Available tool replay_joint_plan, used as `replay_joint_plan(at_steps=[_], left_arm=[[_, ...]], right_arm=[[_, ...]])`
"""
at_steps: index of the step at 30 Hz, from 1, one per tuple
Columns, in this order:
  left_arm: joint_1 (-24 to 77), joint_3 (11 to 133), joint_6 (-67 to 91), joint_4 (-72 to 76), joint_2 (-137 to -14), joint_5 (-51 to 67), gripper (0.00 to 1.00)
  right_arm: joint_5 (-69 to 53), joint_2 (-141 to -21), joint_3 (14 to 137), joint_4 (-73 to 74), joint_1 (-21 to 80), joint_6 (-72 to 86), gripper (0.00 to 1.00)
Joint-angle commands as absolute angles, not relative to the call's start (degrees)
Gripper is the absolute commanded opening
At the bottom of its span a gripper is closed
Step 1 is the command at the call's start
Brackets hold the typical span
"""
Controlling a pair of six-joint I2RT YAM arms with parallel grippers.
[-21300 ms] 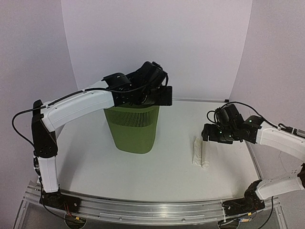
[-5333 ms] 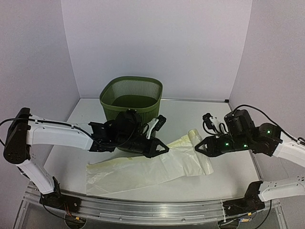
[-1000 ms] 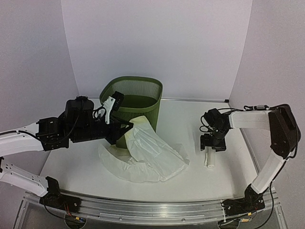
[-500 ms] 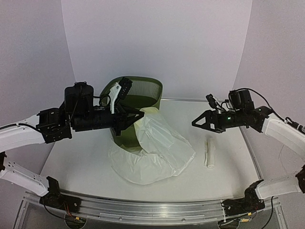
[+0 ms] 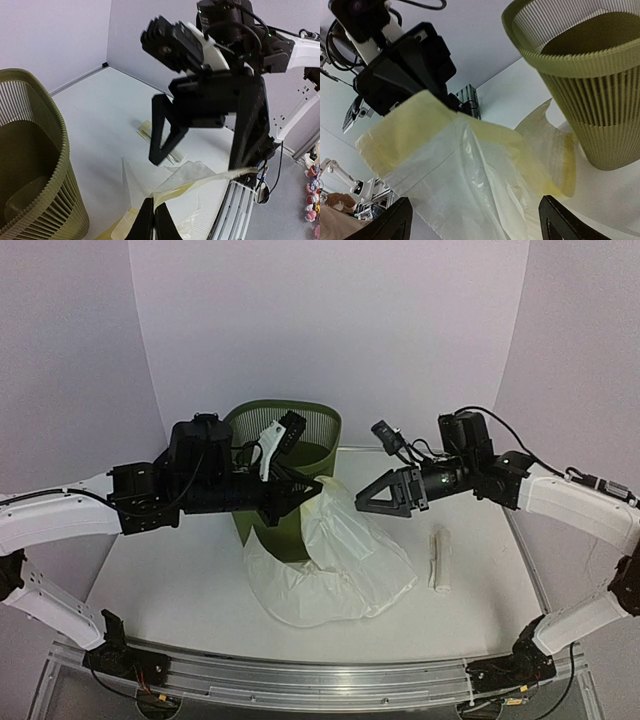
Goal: Put the trash bags into the trash bin
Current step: Unfold the trash bag at the center of the board.
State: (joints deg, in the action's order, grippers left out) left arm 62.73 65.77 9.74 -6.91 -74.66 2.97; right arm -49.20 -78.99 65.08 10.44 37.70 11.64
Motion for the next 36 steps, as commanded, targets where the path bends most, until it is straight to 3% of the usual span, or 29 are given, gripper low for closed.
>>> replay_joint_plan(at_steps=[1,10,14,18,20,26,30,36], left_arm=[[62.8,68.7,12.8,-3.0,-73.4,-4.9,0.0],[62.8,72.0,17.3,-6.8,-71.6,-19.9,0.0],[62.8,72.3,18.0,-5.7,-70.1,-22.0,0.0],[62.8,72.6,18.4,-5.4,-68.8,-24.2,0.0],[62.8,72.8,19.2,-5.7,-68.4,-25.6,0.0],[62.8,74.7,23.3,-8.2,-68.3,-33.6,0.0],[62.8,76.0,26.4,-8.6,-68.1,-37.3,0.0],[62.8,78.1,34.0,-12.5,-67.9,-44.8,0.0]], right_arm=[[-55.8,-80.7,63.5,9.9,39.7,10.0,0.85],[-52.6,-78.2,52.3,10.5,42.5,10.1,0.83],[-51.2,-81.5,51.3,11.7,42.5,8.1,0.72],[-50.4,-84.6,51.9,11.9,42.5,7.4,0.47],[-51.3,-85.2,52.6,11.9,42.5,7.1,0.44],[-53.1,-83.8,50.9,11.7,42.5,5.3,0.66],[-52.7,-84.1,50.3,11.4,43.0,3.2,0.74],[-34.6,-79.2,48.2,4.1,46.2,-0.2,0.89]])
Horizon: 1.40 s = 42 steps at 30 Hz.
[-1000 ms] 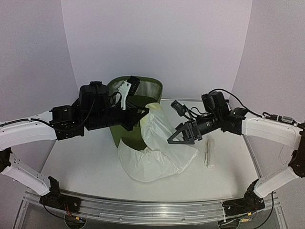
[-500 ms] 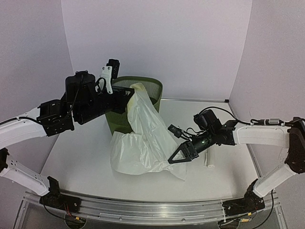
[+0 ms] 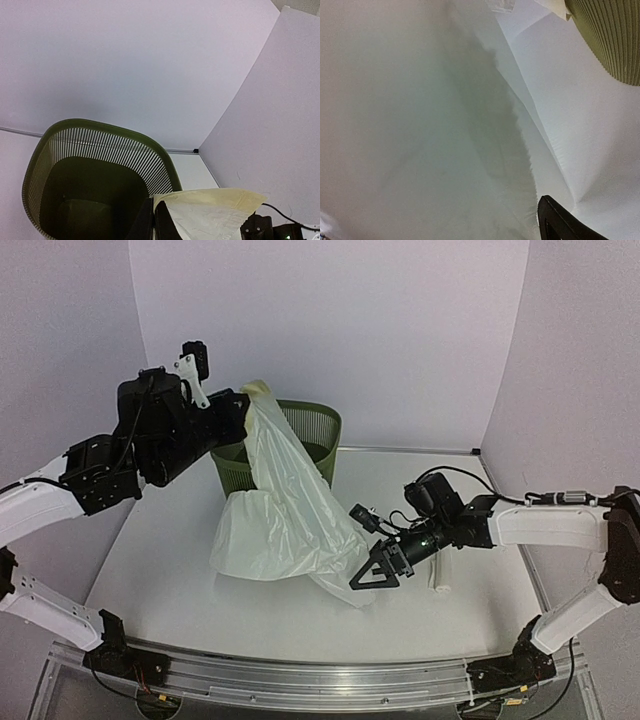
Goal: Put the trash bags into the trash bin
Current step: Unfold the trash bag at the center of the board.
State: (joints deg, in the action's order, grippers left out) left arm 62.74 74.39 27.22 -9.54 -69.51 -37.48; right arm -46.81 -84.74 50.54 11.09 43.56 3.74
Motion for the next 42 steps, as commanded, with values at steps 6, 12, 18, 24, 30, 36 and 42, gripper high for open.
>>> replay_joint_plan(at_steps=[6,12,18,24,30,36,42], left_arm=[[62.8,78.8,41.6,-15.8,-67.2,-48.6,0.0],[62.8,80.4,50.0,-20.6,-67.2,-52.8,0.0],[62.8,80.7,54.9,-23.3,-67.2,-55.2,0.0],[62.8,80.9,56.8,-23.4,-67.5,-55.8,0.0],[62.7,80.7,58.7,-23.9,-67.6,-55.9,0.0],[62.7,79.1,62.0,-24.2,-66.4,-56.4,0.0],[62.7,78.9,60.1,-24.2,-65.7,-58.7,0.0]], right_arm=[[-26.1,-78.8,43.5,-8.6,48.3,-6.3,0.91],[-25.7,-87.3,45.9,-15.0,49.4,-6.9,0.92],[-24.7,-92.5,46.6,-19.1,52.9,-7.3,0.92],[-16.3,-100.9,49.6,-27.4,57.8,-6.7,0.92],[-5.6,-110.6,54.6,-39.8,59.9,-3.5,0.81],[-8.9,-116.3,60.5,-48.1,64.7,-0.5,0.58],[-6.4,-114.5,59.4,-48.3,66.5,2.8,0.0]])
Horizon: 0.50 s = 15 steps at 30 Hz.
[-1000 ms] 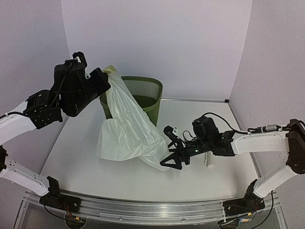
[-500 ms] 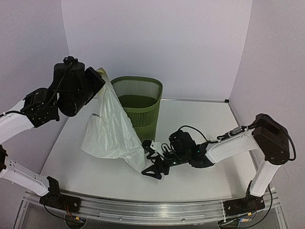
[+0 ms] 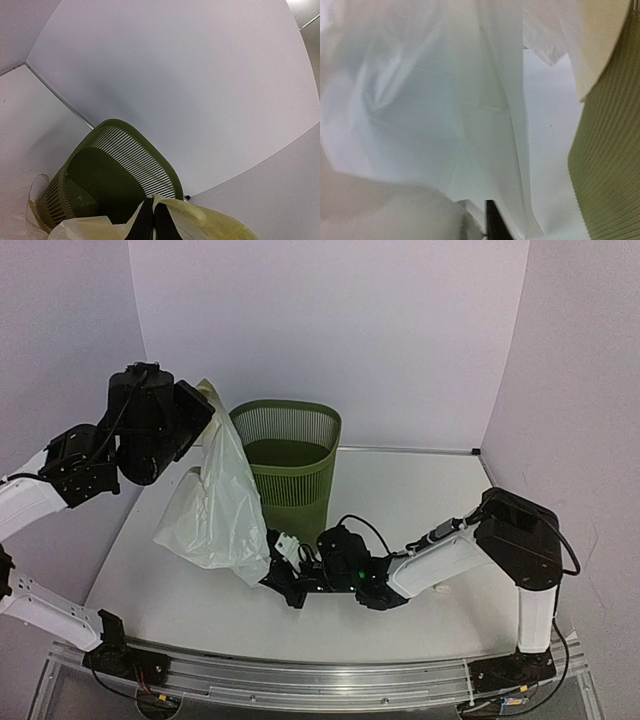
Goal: Put the trash bags into the trash bin
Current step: Unfold the trash bag at the center of the board.
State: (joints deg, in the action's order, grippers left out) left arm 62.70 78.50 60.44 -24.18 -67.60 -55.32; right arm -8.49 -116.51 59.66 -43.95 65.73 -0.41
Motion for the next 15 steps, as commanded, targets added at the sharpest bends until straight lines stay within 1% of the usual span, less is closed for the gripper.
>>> replay_joint_plan(at_steps=[1,4,7,8,10,11,13,15], left_arm=[[62.7,78.7,58.7,-23.7,-65.5,-60.1,0.0],[62.7,78.1,49.9,-19.4,-65.3,-64.3,0.0],[62.7,78.6,43.3,-19.3,-65.5,-70.9,0.0],[62.7,78.8,40.7,-19.4,-65.4,-72.2,0.0],[62.7,78.9,35.8,-19.4,-65.0,-73.2,0.0],[62.7,78.9,32.8,-19.2,-64.8,-72.1,0.0],[62.7,78.2,25.8,-17.5,-64.2,-66.3,0.0],[62.7,76.8,21.7,-18.1,-63.6,-55.8,0.0]], right_arm=[[-4.8,-113.1,58.0,-48.2,66.5,3.3,0.0],[2.2,-108.0,54.2,-44.0,66.4,5.0,0.0],[13.5,-101.7,54.6,-27.4,66.3,6.0,0.0],[16.7,-99.3,55.2,-20.3,66.3,6.6,0.0],[23.2,-94.5,55.3,-11.1,66.1,7.5,0.0],[25.0,-92.1,55.7,-6.6,65.9,7.9,0.0],[29.2,-88.5,58.9,3.9,65.6,8.2,0.0],[35.3,-86.0,62.3,12.5,65.5,8.4,0.0]])
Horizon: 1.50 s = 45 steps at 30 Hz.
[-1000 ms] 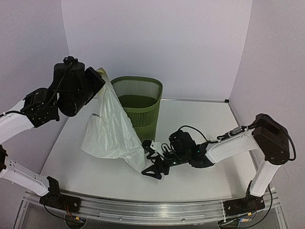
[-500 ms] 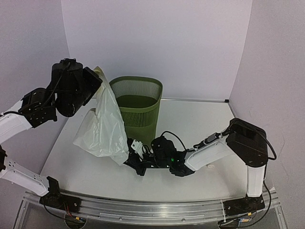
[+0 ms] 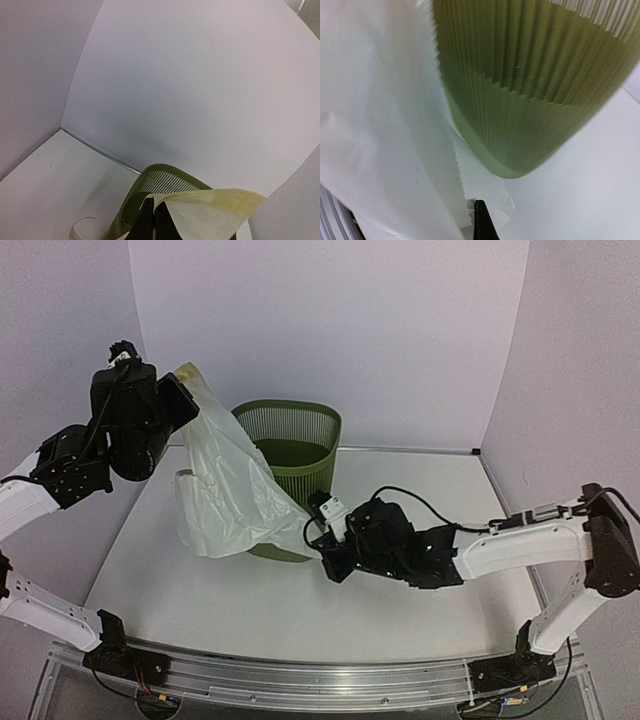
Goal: Put the trash bags into the trash bin
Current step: Unfold the trash bag at the center of the board.
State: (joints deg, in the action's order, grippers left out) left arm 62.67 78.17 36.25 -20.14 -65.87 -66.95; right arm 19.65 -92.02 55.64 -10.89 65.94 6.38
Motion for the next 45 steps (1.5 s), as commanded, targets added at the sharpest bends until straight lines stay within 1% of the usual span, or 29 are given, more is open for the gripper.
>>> replay_joint_plan(at_steps=[1,7,10,12,15,16,19,21,25,27,29,31,35,37,40,45], left_arm=[[62.7,75.9,20.0,-18.6,-63.2,-51.3,0.0],[62.7,69.1,19.6,-19.3,-59.8,-24.3,0.0],[62.8,63.1,18.3,-13.1,-57.4,-9.5,0.0],[62.8,61.0,19.9,-9.9,-57.7,-5.5,0.0],[62.8,61.9,23.0,-8.7,-61.8,-8.9,0.0],[62.7,63.3,24.8,-9.4,-64.2,-12.7,0.0],[62.7,71.2,28.6,-12.4,-73.4,-23.0,0.0],[62.7,78.7,28.3,-14.0,-80.5,-26.8,0.0],[62.7,92.4,25.9,-14.1,-90.2,-31.6,0.0],[62.7,94.7,24.6,-13.2,-91.9,-30.4,0.0],[62.7,90.7,22.9,-9.3,-90.8,-25.9,0.0],[62.7,84.7,22.0,-6.1,-88.6,-21.0,0.0],[62.8,69.8,20.8,-0.3,-82.6,-6.2,0.0],[63.3,64.4,20.2,1.3,-79.9,1.7,0.0],[64.8,57.1,21.5,2.5,-77.0,4.1,0.0],[65.4,44.0,30.6,2.9,-76.4,-0.9,0.0]], right_arm=[[37.9,-84.7,63.9,16.1,65.5,7.7,0.0],[48.5,-77.8,66.3,28.7,64.3,0.6,0.0],[52.9,-77.5,69.6,39.1,63.2,-0.7,0.0],[56.3,-77.8,71.6,46.0,61.5,2.1,0.0],[57.7,-76.9,72.7,49.4,56.9,4.0,0.0],[57.9,-76.5,73.1,49.5,54.5,4.1,0.0],[61.2,-76.5,77.5,49.5,47.0,3.5,0.0],[63.4,-77.9,83.0,49.5,43.7,1.6,0.0],[68.3,-80.4,94.7,49.4,42.5,-5.1,0.0],[68.8,-79.8,96.8,49.2,42.5,-5.4,0.0],[65.0,-77.4,94.9,49.3,42.5,-4.0,0.0],[57.5,-73.4,89.6,50.5,42.5,0.2,0.0],[33.7,-64.5,77.8,51.6,42.5,8.7,0.0],[22.2,-61.9,72.3,52.4,42.5,13.4,0.0],[12.8,-60.8,64.4,53.2,42.5,20.7,0.0],[5.3,-64.3,53.8,53.4,42.6,28.2,0.0]])
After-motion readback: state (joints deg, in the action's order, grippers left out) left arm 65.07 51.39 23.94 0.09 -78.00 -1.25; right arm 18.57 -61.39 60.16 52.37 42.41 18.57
